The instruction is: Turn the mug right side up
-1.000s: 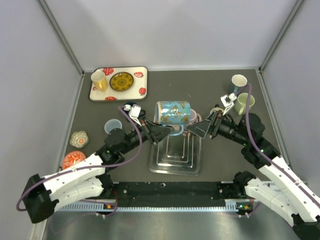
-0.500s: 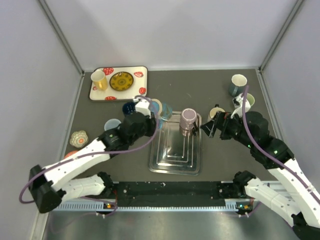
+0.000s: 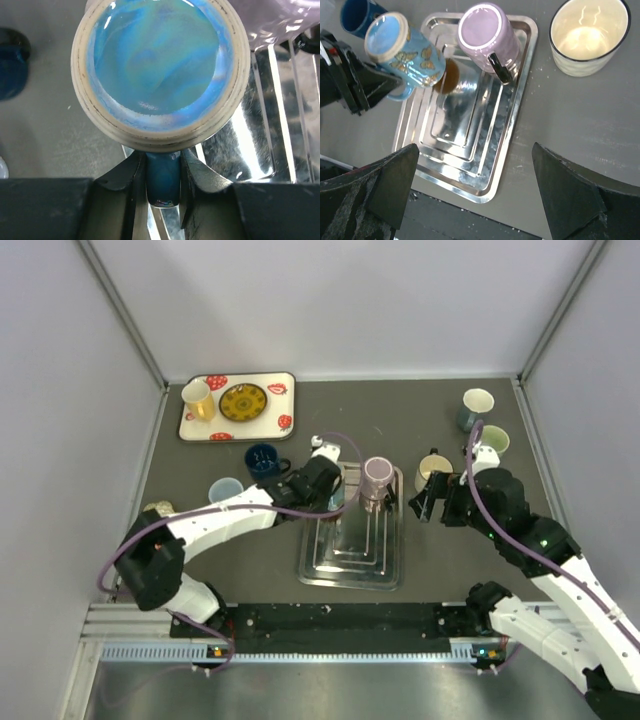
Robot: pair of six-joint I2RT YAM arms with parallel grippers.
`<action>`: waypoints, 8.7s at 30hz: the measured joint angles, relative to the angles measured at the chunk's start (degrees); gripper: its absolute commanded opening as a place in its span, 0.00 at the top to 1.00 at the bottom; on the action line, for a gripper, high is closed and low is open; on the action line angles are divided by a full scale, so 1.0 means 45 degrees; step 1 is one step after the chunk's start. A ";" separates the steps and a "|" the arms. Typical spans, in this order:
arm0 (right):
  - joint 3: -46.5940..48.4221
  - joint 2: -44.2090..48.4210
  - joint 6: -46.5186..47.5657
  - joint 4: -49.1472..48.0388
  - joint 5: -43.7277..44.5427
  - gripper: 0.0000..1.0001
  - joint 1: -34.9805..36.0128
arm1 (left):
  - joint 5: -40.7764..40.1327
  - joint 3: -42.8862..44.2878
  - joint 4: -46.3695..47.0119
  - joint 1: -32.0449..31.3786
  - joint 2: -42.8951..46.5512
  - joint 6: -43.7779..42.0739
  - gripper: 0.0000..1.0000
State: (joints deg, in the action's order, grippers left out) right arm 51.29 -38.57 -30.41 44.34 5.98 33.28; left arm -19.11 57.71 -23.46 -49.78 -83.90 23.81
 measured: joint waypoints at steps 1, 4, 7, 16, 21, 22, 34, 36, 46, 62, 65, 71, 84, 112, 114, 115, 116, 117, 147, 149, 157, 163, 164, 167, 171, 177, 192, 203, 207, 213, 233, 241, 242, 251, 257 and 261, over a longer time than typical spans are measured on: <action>-0.0063 0.0000 0.0000 -0.0005 0.0005 0.04 0.0000 | -0.0015 0.0160 0.0073 -0.0005 -0.0209 -0.0010 1.00; -0.0306 0.0000 0.0029 -0.0034 0.0000 0.04 0.0000 | -0.0019 0.0777 0.0306 -0.0005 -0.0967 -0.0097 1.00; -0.0505 0.0000 0.0102 -0.0019 0.0015 0.04 0.0000 | -0.0078 0.1273 0.0597 -0.0005 -0.1700 -0.0238 1.00; -0.0568 0.0073 0.0199 -0.0039 0.0092 0.04 0.0000 | -0.0345 0.2021 0.1035 0.0087 -0.3249 -0.0418 1.00; -0.0680 0.0073 0.0209 -0.0039 0.0097 0.04 0.0000 | -0.0301 0.2463 0.1253 0.0214 -0.3696 -0.0432 1.00; -0.0738 0.0073 0.0214 -0.0053 0.0097 0.04 0.0000 | -0.0301 0.2506 0.1297 0.0223 -0.3759 -0.0432 1.00; -0.1064 0.0049 0.0321 -0.0170 0.0112 0.02 0.0000 | -0.0306 0.2526 0.1350 0.0243 -0.3832 -0.0301 0.61; -0.1069 0.0044 0.0321 -0.0155 0.0175 0.02 0.0000 | -0.0340 0.2448 0.1452 0.0243 -0.3832 -0.0248 0.55; -0.1049 0.0024 0.0170 -0.0019 0.2244 0.02 0.0010 | -0.0908 0.1787 0.1651 0.0243 -0.2404 -0.0063 0.37; 0.1501 -0.6373 0.0117 -0.0199 0.5207 0.34 -0.5022 | -0.0928 -0.2195 0.1141 0.0257 0.5523 0.1190 0.01; 0.2064 -0.7431 0.0466 -0.1010 0.5197 0.54 -0.5226 | -0.0617 -0.2822 0.1020 0.0257 0.6159 0.1423 0.01; 0.1982 -0.8500 0.0991 -0.2531 0.4216 0.40 -0.6800 | -0.0277 -0.3395 0.0748 0.0257 0.7033 0.1632 0.01; 0.1885 -1.0632 0.1948 -0.4216 0.2987 0.41 -0.7203 | 0.0301 -0.3580 0.0826 0.0257 0.6708 0.1627 0.01; 0.3371 -1.2832 0.2846 -0.4527 0.3390 0.69 -0.7859 | 0.0714 -0.3589 0.1185 0.0257 0.6086 0.1637 0.01; 0.3371 -1.2828 0.2846 -0.4556 0.3371 0.74 -0.7873 | 0.0719 -0.3589 0.1195 0.0257 0.6081 0.1637 0.02; 0.3371 -1.2832 0.2832 -0.4575 0.3356 0.78 -0.7883 | 0.0719 -0.3589 0.1200 0.0257 0.6081 0.1637 0.01; 0.3371 -1.2832 0.2817 -0.4580 0.3337 0.80 -0.7902 | 0.0719 -0.3589 0.1205 0.0257 0.6081 0.1637 0.02; 0.3371 -1.2832 0.2822 -0.4590 0.3313 0.82 -0.7932 | 0.0719 -0.3589 0.1200 0.0257 0.6081 0.1637 0.02; 0.1156 -0.9933 0.1836 -0.3653 0.2939 1.00 -0.8000 | 0.1404 -0.3784 0.1224 0.0257 0.6285 0.1812 0.04; 0.0855 -0.9782 0.1802 -0.3657 0.2929 1.00 -0.7990 | 0.1506 -0.3837 0.1331 0.0257 0.6290 0.1875 0.04; 0.0510 -0.9748 0.1705 -0.3745 0.2827 0.75 -0.7907 | 0.1836 -0.4187 0.1462 0.0257 0.6353 0.2069 0.04; 0.0510 -0.9787 0.1637 -0.3701 0.2832 0.59 -0.7893 | 0.1880 -0.4260 0.1501 0.0257 0.6460 0.2084 0.04; 0.0510 -0.9806 0.1627 -0.3691 0.2837 0.59 -0.7898 | 0.1904 -0.4260 0.1501 0.0257 0.6460 0.2093 0.04; 0.0520 -0.9904 0.1617 -0.3653 0.2837 0.59 -0.7864 | 0.1962 -0.4265 0.1501 0.0257 0.6455 0.2118 0.04; 0.0529 -1.0093 0.1617 -0.3619 0.2837 0.62 -0.7859 | 0.1962 -0.4265 0.1501 0.0257 0.6455 0.2118 0.04; 0.0534 -1.0326 0.1617 -0.3546 0.2822 0.86 -0.7849 | 0.1962 -0.4265 0.1501 0.0257 0.6450 0.2118 0.04; 0.0971 -1.0375 0.1627 -0.3327 0.2890 0.76 -0.7839 | 0.2069 -0.4265 0.1515 0.0257 0.6441 0.2118 0.04; 0.1059 -1.0472 0.1569 -0.3225 0.2987 1.00 -0.7834 | 0.2108 -0.4284 0.1525 0.0257 0.6445 0.2118 0.04; 0.1035 -1.0195 0.1311 -0.3060 0.2977 1.00 -0.7825 | 0.2108 -0.4308 0.1515 0.0257 0.6455 0.2118 0.04; 0.1234 -0.7980 0.1137 -0.1554 0.3011 1.00 -0.7461 | 0.2045 -0.4308 0.1515 0.0257 0.6649 0.2108 0.04; -0.0656 0.2293 -0.3871 -0.5838 -0.8432 1.00 -0.5853 | 0.5639 -0.5809 0.8480 0.0282 0.8242 0.4983 0.02; -0.1865 0.2278 -0.4945 -0.7441 -0.9228 1.00 -0.4109 | 0.7742 -0.5989 1.3712 0.0282 0.5984 0.7407 0.12; -0.2021 0.2220 -0.4940 -0.7524 -0.9160 1.00 -0.3818 | 0.7936 -0.5989 1.4066 0.0282 0.5722 0.7558 0.12; -0.2642 0.0879 -0.4726 -0.8310 -0.7689 1.00 -0.1792 | 0.8704 -0.5974 1.5892 0.0039 0.4352 0.8374 0.14; -0.3449 0.0559 -0.5294 -1.0443 -0.7315 1.00 -0.1627 | 0.8762 -0.5965 1.6679 -0.0141 0.4065 0.8422 0.21; -0.3886 0.0243 -0.5629 -1.1361 -0.7193 1.00 -0.1049 | 0.8757 -0.5882 1.7243 -0.0151 0.3667 0.8524 0.28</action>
State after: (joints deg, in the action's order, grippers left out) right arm 33.80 -37.47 -55.75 -6.79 -26.39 28.56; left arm 20.29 31.24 54.13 -50.46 -67.40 62.17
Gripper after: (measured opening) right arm 0.161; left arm 0.769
